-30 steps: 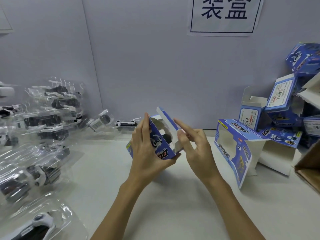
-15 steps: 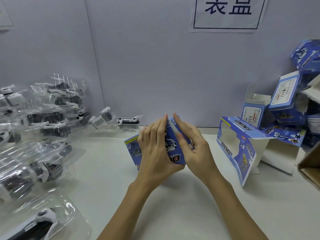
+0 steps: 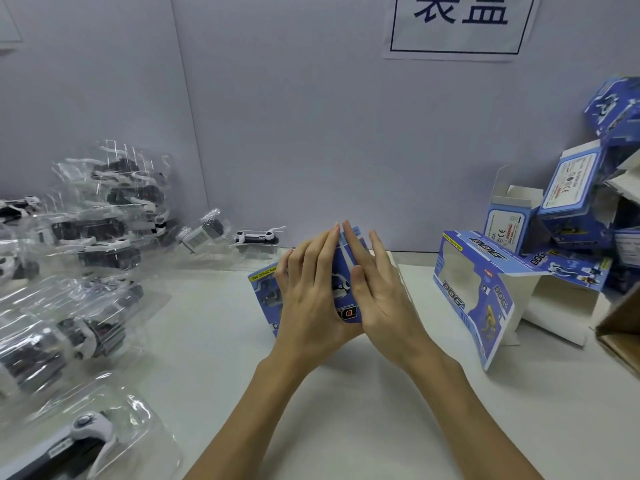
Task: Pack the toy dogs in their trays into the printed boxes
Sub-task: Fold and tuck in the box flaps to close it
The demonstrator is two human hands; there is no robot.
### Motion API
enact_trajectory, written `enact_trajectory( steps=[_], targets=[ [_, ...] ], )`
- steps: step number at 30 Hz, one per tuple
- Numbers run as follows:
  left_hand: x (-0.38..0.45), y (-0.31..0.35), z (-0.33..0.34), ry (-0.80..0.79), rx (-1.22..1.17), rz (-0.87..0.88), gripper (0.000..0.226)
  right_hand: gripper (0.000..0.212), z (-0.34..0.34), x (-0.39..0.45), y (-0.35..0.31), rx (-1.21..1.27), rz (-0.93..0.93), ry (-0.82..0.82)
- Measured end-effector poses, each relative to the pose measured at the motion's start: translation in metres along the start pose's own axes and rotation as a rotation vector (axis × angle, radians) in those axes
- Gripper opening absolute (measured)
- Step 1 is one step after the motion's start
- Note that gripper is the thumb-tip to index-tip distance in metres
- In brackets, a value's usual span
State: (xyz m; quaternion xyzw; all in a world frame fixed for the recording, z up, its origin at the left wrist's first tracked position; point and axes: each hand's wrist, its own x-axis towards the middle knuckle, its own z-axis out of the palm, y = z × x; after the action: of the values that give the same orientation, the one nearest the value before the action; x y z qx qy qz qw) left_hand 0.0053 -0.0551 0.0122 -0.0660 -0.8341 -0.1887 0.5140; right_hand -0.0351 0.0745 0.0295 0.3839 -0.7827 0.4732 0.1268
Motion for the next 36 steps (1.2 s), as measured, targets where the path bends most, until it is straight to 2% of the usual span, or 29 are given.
enact_trajectory(
  steps=[1, 5, 7, 11, 17, 19, 23, 24, 27, 31, 36],
  targets=[
    [0.000, 0.000, 0.001, 0.001, -0.001, -0.001, 0.106, 0.045, 0.001, 0.000, 0.000, 0.044, -0.006, 0.000],
    [0.000, -0.003, 0.004, 0.004, 0.025, -0.004, 0.114, 0.048, -0.003, 0.000, -0.001, 0.472, 0.016, 0.024],
    [0.000, -0.003, 0.004, 0.012, 0.016, 0.010, 0.116, 0.044, -0.007, 0.001, -0.001, 0.535, 0.028, 0.064],
    [0.001, -0.001, 0.002, 0.030, -0.022, -0.004, 0.112, 0.045, 0.004, -0.002, 0.001, 0.458, -0.004, 0.120],
    [0.003, -0.006, -0.004, 0.019, -0.055, 0.010, 0.101, 0.050, 0.009, 0.000, 0.004, 0.125, -0.046, 0.017],
    [0.005, -0.008, -0.005, -0.008, -0.050, 0.030, 0.100, 0.053, 0.009, -0.002, 0.006, 0.157, -0.044, -0.002],
    [0.010, -0.016, -0.010, -0.031, -0.096, 0.046, 0.099, 0.052, -0.004, -0.003, 0.006, 0.543, 0.002, 0.007],
    [0.012, -0.018, -0.012, -0.027, -0.139, 0.039, 0.096, 0.049, -0.008, -0.002, 0.005, 0.572, 0.013, 0.005],
    [0.013, -0.022, -0.014, -0.008, -0.225, 0.030, 0.086, 0.049, -0.014, 0.000, 0.007, 0.517, 0.025, -0.002],
    [0.013, -0.018, -0.013, -0.014, -0.198, 0.021, 0.073, 0.049, -0.010, -0.001, 0.010, 0.475, 0.013, 0.028],
    [0.014, -0.017, -0.013, -0.013, -0.191, 0.019, 0.074, 0.048, -0.007, -0.001, 0.010, 0.438, -0.017, 0.036]
  ],
)
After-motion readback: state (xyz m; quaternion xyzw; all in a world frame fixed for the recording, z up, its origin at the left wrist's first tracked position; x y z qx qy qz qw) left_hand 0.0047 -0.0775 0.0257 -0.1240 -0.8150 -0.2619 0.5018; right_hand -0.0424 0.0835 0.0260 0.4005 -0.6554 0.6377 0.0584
